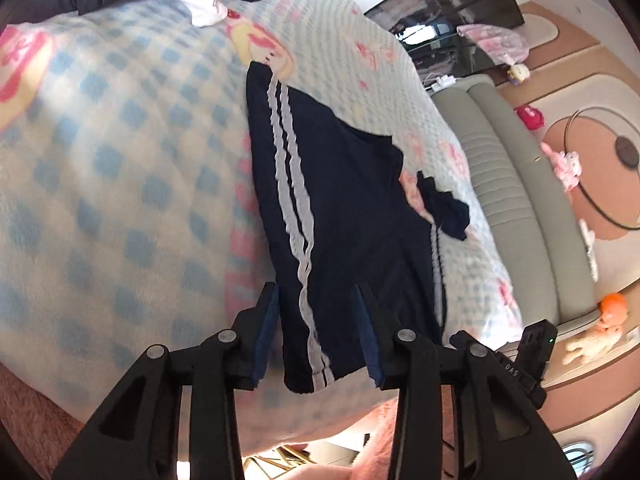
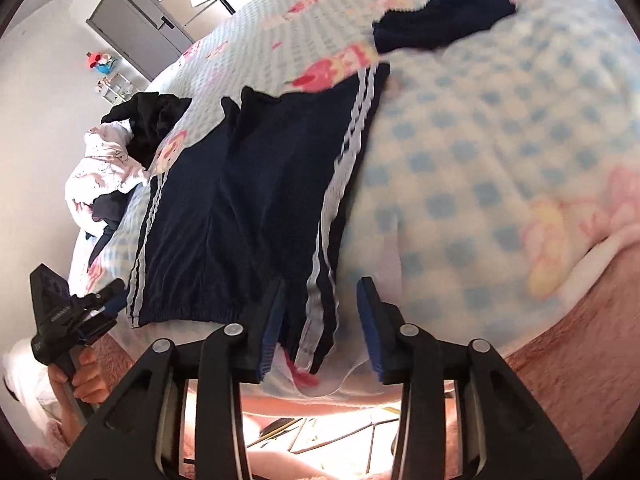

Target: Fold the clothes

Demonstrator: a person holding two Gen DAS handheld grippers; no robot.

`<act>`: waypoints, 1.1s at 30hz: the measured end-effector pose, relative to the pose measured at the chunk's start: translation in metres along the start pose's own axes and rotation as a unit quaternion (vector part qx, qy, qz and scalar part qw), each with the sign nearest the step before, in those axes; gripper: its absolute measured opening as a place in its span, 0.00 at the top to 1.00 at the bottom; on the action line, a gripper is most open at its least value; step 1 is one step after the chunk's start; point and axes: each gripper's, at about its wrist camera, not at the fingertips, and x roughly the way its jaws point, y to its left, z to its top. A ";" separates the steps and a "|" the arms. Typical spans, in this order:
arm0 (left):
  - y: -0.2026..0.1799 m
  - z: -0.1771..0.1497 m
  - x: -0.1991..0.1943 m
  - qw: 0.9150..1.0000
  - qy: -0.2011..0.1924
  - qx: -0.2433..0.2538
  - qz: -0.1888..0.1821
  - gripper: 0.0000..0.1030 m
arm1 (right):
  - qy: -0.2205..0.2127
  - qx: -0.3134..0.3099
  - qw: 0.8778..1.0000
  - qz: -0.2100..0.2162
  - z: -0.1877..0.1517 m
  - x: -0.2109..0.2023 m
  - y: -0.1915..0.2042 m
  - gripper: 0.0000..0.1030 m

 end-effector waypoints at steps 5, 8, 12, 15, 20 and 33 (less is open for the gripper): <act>-0.006 0.049 0.013 0.998 -0.011 0.033 0.061 0.61 | -0.023 -0.073 0.997 -0.020 0.046 -0.009 0.014 0.39; -0.005 0.084 0.026 0.995 -0.015 0.051 0.082 0.59 | -0.003 -0.080 0.997 0.025 0.069 0.009 0.026 0.39; -0.006 0.130 0.055 0.984 -0.018 0.092 0.149 0.56 | 0.021 -0.131 0.989 0.057 0.081 0.046 0.067 0.39; 0.007 0.149 0.073 0.985 0.000 0.088 0.148 0.52 | 0.034 -0.154 0.987 0.028 0.092 0.082 0.095 0.39; 0.022 0.145 0.084 0.989 -0.009 0.105 0.105 0.55 | 0.040 -0.173 0.981 0.077 0.126 0.118 0.130 0.39; 0.011 0.165 0.076 0.977 -0.056 0.171 0.115 0.94 | 0.044 -0.216 0.975 0.006 0.171 0.211 0.168 0.93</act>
